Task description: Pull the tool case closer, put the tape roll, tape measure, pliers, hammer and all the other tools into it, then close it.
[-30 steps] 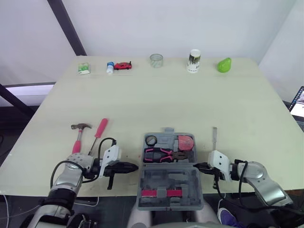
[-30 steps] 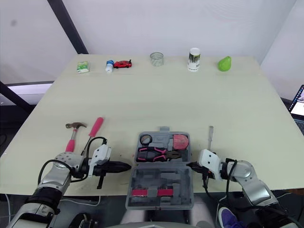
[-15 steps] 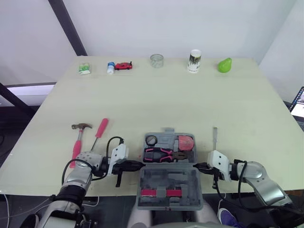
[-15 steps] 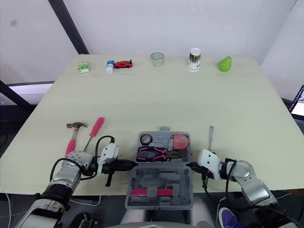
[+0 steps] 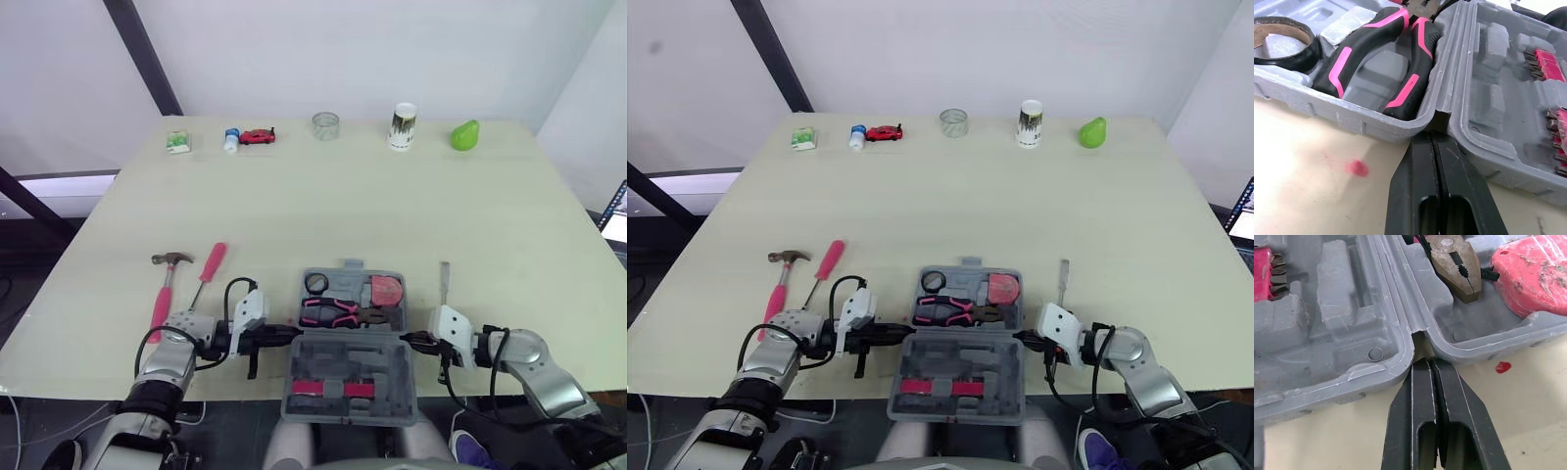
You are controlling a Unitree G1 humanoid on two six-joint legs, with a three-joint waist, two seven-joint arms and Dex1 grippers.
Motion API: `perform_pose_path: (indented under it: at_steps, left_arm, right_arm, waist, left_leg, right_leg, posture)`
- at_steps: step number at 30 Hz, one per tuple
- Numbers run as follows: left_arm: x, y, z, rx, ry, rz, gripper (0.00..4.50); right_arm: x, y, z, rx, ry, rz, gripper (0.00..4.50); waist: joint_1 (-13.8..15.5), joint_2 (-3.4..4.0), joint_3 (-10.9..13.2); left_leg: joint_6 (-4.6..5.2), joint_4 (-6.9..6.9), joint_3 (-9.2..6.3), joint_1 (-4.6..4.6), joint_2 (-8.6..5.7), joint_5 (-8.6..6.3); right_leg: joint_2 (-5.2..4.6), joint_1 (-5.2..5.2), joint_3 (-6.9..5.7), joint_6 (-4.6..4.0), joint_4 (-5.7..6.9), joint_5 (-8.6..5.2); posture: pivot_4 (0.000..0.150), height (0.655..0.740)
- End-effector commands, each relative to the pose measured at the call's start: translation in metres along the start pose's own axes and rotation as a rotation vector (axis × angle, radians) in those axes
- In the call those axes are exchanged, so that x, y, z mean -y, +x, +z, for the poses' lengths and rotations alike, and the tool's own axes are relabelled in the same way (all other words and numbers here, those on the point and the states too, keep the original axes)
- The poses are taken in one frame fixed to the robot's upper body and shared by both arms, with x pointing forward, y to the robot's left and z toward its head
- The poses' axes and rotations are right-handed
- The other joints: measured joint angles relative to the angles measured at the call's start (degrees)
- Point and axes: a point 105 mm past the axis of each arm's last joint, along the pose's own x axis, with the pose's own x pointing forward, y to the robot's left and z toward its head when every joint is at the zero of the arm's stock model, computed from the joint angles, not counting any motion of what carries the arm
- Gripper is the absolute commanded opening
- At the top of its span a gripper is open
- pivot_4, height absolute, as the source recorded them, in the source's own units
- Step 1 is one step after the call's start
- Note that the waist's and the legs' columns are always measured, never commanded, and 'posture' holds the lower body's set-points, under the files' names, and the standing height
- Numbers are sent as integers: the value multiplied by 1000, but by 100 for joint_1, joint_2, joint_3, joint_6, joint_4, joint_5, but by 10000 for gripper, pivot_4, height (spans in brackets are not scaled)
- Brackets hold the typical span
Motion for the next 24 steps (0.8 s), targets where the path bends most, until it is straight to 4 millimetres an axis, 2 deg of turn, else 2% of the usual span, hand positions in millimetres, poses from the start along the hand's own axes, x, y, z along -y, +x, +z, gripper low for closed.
perform_pose_path:
  at_steps: [1, 13, 24]
  left_arm:
    - [-8, 5, 7, -5, 37, 43, 0]
    - [-32, 3, 19, 2, 43, 150, 0]
    - [-32, 4, 22, -1, 56, 132, 0]
  right_arm:
    - [6, 8, 21, 78, -52, -10, 542]
    - [21, 16, 27, 97, -78, -55, 542]
    - [31, 20, 29, 101, -99, -85, 542]
  waist:
    - [-1, 0, 0]
    - [-3, 1, 0]
    - [-14, 1, 1]
  left_leg:
    - [0, 0, 0, 0, 0, 0]
    - [0, 1, -3, -1, 0, 1]
    - [0, 0, -3, -4, 1, 0]
  right_leg:
    - [0, 0, 0, 0, 0, 0]
    - [2, 0, -1, -3, 3, 3]
    - [2, -2, -1, -3, 0, 3]
  posture:
    - [1500, 7400]
    - [1500, 7400]
    - [1500, 7400]
